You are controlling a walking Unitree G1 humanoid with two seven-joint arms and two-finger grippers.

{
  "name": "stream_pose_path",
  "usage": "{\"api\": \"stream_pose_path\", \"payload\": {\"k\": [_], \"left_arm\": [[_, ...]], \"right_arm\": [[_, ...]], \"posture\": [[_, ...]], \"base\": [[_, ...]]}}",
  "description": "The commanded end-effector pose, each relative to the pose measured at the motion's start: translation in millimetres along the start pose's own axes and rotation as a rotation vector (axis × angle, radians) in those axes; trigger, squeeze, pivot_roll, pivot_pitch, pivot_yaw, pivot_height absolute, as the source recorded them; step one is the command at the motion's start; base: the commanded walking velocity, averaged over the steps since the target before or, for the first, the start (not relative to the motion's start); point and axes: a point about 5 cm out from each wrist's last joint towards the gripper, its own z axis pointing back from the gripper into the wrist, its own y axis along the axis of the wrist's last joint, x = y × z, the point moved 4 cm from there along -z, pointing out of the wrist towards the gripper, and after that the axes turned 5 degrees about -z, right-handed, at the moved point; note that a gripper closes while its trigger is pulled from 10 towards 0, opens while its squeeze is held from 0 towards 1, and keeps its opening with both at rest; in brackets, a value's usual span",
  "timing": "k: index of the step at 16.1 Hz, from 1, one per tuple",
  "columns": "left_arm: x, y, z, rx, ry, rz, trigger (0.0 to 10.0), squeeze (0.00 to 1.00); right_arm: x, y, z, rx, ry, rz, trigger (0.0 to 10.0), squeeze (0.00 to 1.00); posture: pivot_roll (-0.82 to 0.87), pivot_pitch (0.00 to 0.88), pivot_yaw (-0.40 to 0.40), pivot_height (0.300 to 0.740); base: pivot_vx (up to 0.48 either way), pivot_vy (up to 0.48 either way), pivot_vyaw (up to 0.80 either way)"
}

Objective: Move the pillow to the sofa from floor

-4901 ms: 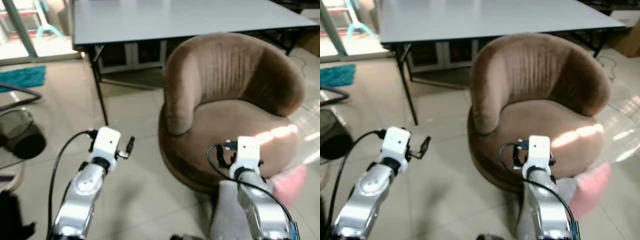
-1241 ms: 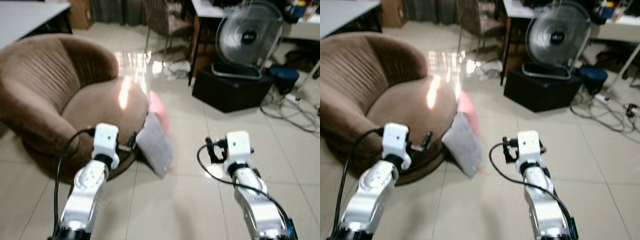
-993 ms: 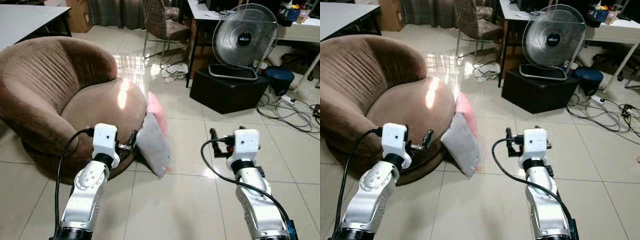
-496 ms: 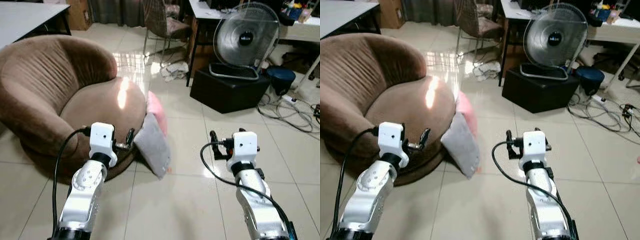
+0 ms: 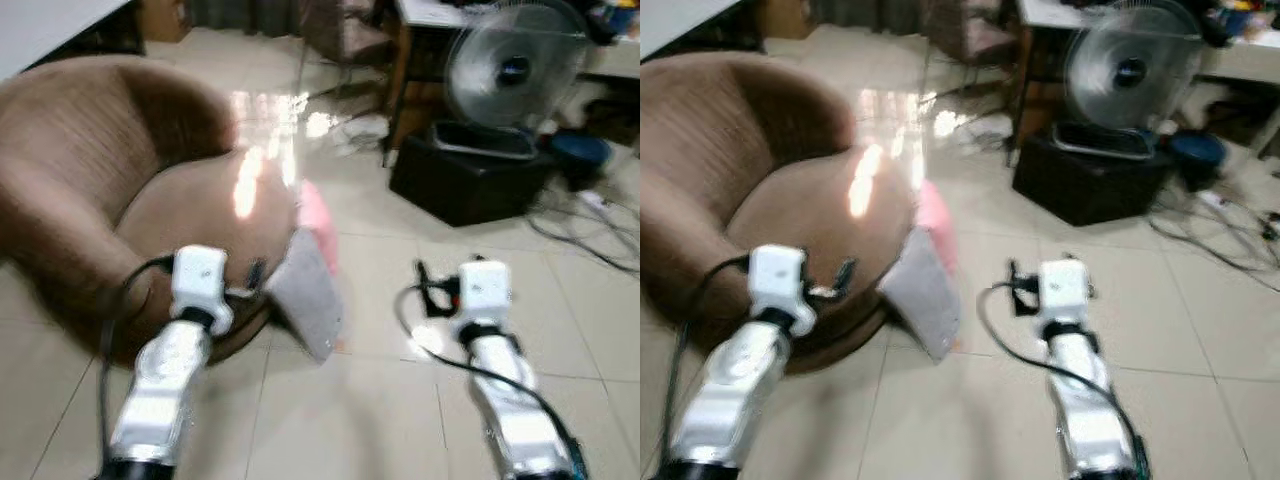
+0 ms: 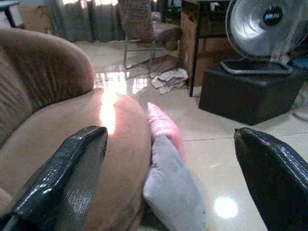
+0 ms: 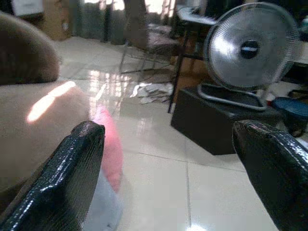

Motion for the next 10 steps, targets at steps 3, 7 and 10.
{"api": "stream_pose_path", "payload": {"k": [3,7,10], "left_arm": [[10.6,4.5,-3.4,0.014,-0.029,0.002,10.0,1.0],[10.6,3.1,-3.0,0.01,-0.028,-0.002,10.0,1.0],[10.8,1.2,-2.0,0.005,-0.029,-0.004,10.0,1.0]], "right_arm": [[11.2,-4.0,2.2,-0.014,-0.019,0.024,10.0,0.0],[8.3,-5.3,2.0,-0.02,-0.001,0.036,10.0,0.0],[6.7,-6.9,2.6,-0.025,0.009,0.036,10.0,0.0]], "posture": [[0.03,0.0,-0.02,0.74],[0.03,0.0,-0.021,0.74],[0.03,0.0,-0.021,0.74]], "base": [[0.39,0.0,0.0],[0.382,0.0,0.0],[0.374,0.0,0.0]]}}
